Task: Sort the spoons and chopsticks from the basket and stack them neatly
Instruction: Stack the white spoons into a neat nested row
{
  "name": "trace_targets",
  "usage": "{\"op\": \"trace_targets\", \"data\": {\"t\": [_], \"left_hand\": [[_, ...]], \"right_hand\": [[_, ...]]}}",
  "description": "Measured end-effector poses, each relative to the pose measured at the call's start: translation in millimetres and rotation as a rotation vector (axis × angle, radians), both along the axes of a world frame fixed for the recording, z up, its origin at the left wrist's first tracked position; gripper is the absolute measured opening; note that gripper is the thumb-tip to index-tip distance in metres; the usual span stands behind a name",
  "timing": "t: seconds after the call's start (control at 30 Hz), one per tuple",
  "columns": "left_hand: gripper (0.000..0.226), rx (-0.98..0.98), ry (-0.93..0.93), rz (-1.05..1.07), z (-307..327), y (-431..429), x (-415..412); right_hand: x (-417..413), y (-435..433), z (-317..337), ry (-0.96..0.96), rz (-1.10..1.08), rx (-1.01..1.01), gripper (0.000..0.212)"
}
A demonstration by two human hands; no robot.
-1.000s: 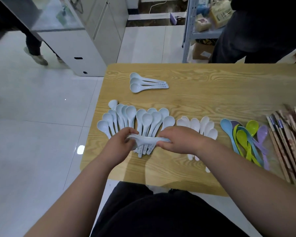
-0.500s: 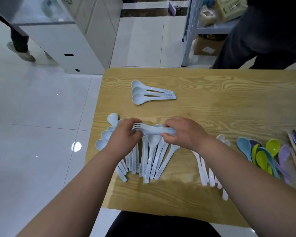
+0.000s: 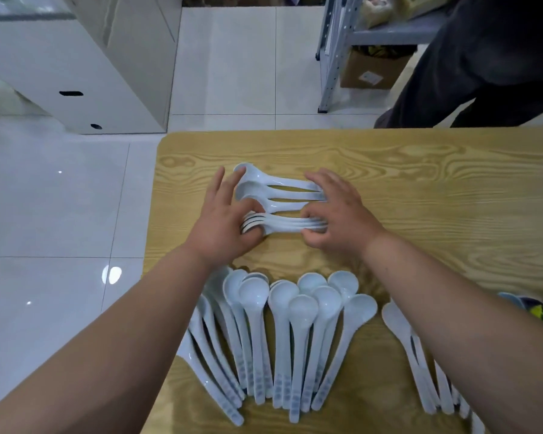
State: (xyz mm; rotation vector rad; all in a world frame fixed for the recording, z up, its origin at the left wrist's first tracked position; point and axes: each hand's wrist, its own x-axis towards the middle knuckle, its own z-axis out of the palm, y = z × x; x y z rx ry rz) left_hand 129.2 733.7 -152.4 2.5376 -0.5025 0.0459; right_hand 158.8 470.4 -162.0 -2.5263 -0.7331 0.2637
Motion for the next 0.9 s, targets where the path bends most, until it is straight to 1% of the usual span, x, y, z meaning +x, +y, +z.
{"op": "trace_targets", "data": {"t": [0.1,0.2,0.3,0.37,0.47,0.63,0.7,0.8,0.9], "left_hand": [[0.032,0.051,-0.014,-0.099,-17.8,8.1,18.8],[0.034,0.039,-0.018,-0.161,-25.9,11.5,34.8],[0.034,0.013,-0.083,-0.185,-29.3,9.7,45.5],[0.034,-0.003,-0.128,-0.178,-33.9,9.9,47.3],[0.04,0.016,-0.203,-0.164,-41.2,11.8,45.7],[0.061,0.047,-0.284,-0.128,-40.6,11.5,46.4],[0.06,0.039,-0.295,-0.092,-39.9,12.0,44.5],[0.061,0.022,-0.301,-0.037,-39.7,13.6,42.0],[0.069,-0.025,-0.257,-0.009,-39.8,13.0,42.8]], "right_hand": [[7.8,1.4,-10.6,-0.014,0.013,0.027,0.029],[15.0,0.6,-19.1,-0.13,0.06,0.061,0.032],[18.9,-0.7,-27.3,-0.229,0.055,0.094,0.03],[19.6,-0.4,-31.7,-0.3,0.054,0.107,0.029],[19.2,1.6,-34.5,-0.372,0.049,0.106,0.029],[19.3,4.5,-33.5,-0.377,0.024,0.075,0.043],[20.0,4.3,-33.9,-0.379,0.032,0.052,0.047],[19.8,3.1,-35.7,-0.406,0.037,0.027,0.044],[19.1,3.4,-36.5,-0.426,0.012,0.042,0.04]]}}
